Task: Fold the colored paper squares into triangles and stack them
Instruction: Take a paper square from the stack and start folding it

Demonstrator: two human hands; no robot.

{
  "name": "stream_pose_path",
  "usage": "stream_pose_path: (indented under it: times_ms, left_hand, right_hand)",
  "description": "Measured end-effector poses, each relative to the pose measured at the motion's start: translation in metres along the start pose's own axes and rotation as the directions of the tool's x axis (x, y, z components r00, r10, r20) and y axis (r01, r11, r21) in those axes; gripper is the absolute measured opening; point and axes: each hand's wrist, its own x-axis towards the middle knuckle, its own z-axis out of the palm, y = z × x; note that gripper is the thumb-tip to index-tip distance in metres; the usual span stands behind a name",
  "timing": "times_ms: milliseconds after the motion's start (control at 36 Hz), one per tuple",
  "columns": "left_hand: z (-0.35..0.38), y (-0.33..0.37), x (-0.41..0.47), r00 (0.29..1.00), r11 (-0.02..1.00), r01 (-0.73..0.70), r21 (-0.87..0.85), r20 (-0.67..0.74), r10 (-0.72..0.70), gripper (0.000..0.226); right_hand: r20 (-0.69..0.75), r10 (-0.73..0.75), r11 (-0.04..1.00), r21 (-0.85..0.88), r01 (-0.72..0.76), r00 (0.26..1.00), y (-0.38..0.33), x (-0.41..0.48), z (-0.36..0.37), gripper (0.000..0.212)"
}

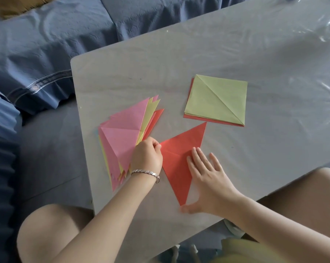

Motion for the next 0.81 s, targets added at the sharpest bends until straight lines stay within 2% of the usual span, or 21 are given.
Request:
stream_pose_path:
  times_ms: [56,139,194,278,333,389,500,583,667,722,806]
  left_hand:
    - [0.0,0.0,0.0,1.0,1.0,-0.009,0.004,0.007,0.009,0.009]
    - [-0.001,0.0,-0.001,0.999,0.999,-0.037,-0.016,0.022,0.038,0.008]
    - [-0.005,0.001,-0.001,0.996,0.996,-0.086,-0.036,0.004,0.086,0.009]
    - [-0.023,0.004,0.002,0.974,0.978,-0.202,-0.059,-0.122,0.193,0.01]
    - [-0.038,0.003,0.011,0.955,0.97,-0.242,-0.04,-0.186,0.23,0.009]
    - [-0.053,-0.001,0.025,0.948,0.969,-0.246,0.022,-0.201,0.245,0.01]
    - [-0.075,-0.015,0.06,0.951,0.968,-0.193,0.162,-0.211,0.225,0.012]
    - [-0.082,-0.019,0.077,0.952,0.951,-0.149,0.272,-0.219,0.211,0.017]
    - [-0.075,-0.01,0.082,0.921,0.905,-0.187,0.382,-0.253,0.297,0.031]
    - [-0.063,0.005,0.08,0.9,0.896,-0.266,0.357,-0.24,0.363,0.036]
    - [-0.034,0.035,0.075,0.918,0.907,-0.363,0.214,-0.083,0.387,0.036]
  right_hand:
    - [-0.033,-0.018,0.999,-0.039,0.017,0.999,-0.005,-0.003,-0.001,0.133]
    - [0.013,-0.104,0.995,0.005,0.104,0.995,-0.001,-0.002,-0.006,0.125]
    - [-0.136,-0.168,0.983,0.058,0.177,0.976,0.011,0.004,-0.015,0.107]
    - [-0.366,-0.017,0.962,0.247,0.115,0.931,0.043,0.016,-0.024,0.07]
    - [-0.427,0.117,0.966,0.259,-0.003,0.897,0.065,0.028,-0.031,0.058]
    - [-0.388,0.213,0.962,0.242,-0.124,0.897,0.086,0.039,-0.039,0.058]
    - [-0.281,0.292,0.951,0.19,-0.245,0.914,0.115,0.056,-0.048,0.062]
    - [-0.192,0.324,0.941,0.165,-0.295,0.926,0.121,0.061,-0.049,0.062]
    - [-0.2,0.311,0.948,0.137,-0.287,0.929,0.122,0.06,-0.042,0.057]
    - [-0.199,0.326,0.943,0.135,-0.304,0.924,0.12,0.058,-0.039,0.059]
    - [-0.219,0.336,0.94,0.135,-0.312,0.916,0.115,0.057,-0.038,0.061]
